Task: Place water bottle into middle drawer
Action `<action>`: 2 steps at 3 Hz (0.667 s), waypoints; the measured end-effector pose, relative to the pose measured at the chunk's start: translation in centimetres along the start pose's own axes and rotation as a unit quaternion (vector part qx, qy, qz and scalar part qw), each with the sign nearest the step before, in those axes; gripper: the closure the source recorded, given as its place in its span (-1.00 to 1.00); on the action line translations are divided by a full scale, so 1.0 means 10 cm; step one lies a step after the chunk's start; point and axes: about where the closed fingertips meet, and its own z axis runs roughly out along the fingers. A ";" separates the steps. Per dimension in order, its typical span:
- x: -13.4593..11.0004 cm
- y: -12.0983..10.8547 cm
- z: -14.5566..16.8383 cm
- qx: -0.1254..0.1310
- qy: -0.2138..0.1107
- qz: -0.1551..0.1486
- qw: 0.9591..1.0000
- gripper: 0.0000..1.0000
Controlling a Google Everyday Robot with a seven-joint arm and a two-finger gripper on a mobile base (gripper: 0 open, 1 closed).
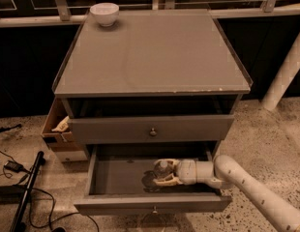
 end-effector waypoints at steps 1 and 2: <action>0.00 0.00 0.00 0.000 0.000 0.000 1.000 -0.93; 0.00 0.00 0.01 -0.001 0.000 0.000 1.000 -1.00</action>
Offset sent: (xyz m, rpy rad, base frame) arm 0.0000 0.0000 0.0000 0.0000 0.0000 0.0000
